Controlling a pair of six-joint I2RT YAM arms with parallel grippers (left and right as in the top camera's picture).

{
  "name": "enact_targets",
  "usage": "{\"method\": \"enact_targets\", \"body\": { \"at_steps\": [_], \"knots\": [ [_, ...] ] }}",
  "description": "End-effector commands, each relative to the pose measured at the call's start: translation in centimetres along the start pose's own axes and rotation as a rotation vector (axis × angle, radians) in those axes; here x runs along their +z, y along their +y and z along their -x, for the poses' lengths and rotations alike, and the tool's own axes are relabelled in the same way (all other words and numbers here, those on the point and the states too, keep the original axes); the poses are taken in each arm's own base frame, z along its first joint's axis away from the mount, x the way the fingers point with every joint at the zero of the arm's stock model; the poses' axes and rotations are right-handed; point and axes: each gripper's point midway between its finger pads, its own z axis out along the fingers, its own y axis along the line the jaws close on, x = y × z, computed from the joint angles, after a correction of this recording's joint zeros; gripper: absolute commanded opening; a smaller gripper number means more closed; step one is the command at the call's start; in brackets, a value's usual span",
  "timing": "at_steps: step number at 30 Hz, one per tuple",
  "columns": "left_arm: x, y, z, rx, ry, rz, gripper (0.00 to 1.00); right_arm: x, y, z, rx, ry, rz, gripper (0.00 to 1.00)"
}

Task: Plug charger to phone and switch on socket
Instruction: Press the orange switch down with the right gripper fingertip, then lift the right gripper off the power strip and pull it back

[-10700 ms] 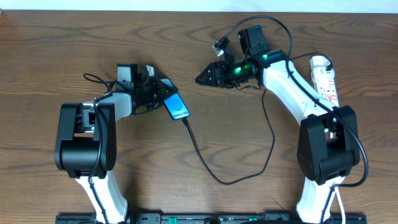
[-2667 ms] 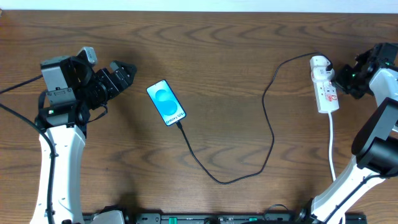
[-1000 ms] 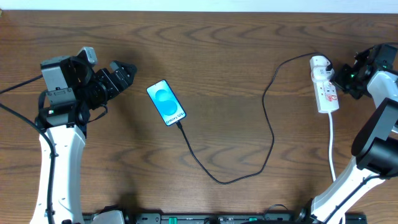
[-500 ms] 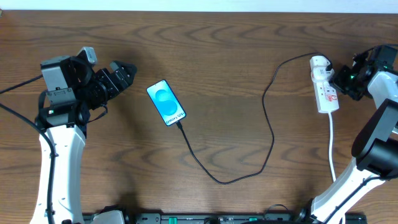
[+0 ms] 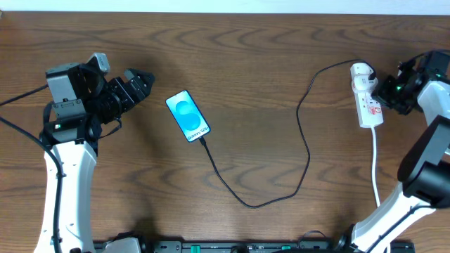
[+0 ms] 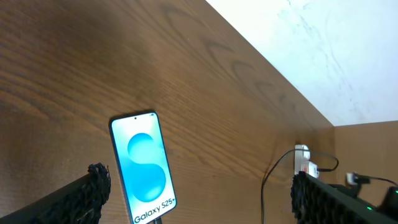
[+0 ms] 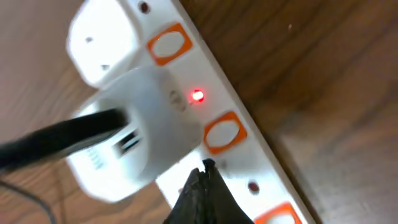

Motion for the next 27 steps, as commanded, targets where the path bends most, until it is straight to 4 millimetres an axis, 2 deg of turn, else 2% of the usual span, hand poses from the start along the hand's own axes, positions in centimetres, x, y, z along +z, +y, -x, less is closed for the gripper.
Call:
{"method": "enact_targets", "body": {
  "at_steps": [1, 7, 12, 21, 25, 27],
  "knots": [
    [-0.4, -0.5, 0.6, 0.018, -0.019, -0.004, 0.95, -6.5, 2.1, 2.3, -0.049, -0.133, 0.037, 0.01],
    [-0.4, -0.5, 0.6, 0.018, -0.019, -0.004, 0.95, -12.1, 5.3, 1.8, -0.129, -0.204, 0.061, 0.01],
    [-0.4, -0.5, 0.6, 0.018, -0.019, -0.004, 0.95, -15.2, 9.4, 0.0, -0.251, -0.224, 0.124, 0.01],
    [-0.4, -0.5, 0.6, 0.018, -0.019, -0.003, 0.95, -18.0, 18.3, -4.8, -0.548, -0.244, 0.199, 0.01],
    [-0.4, -0.5, 0.6, 0.018, -0.019, -0.004, 0.95, -18.6, 20.7, -7.2, -0.629, -0.246, 0.182, 0.01],
    [-0.4, -0.5, 0.6, 0.018, -0.019, -0.004, 0.95, -19.0, 21.2, -8.2, -0.672, -0.250, 0.145, 0.01]
  ]
}}
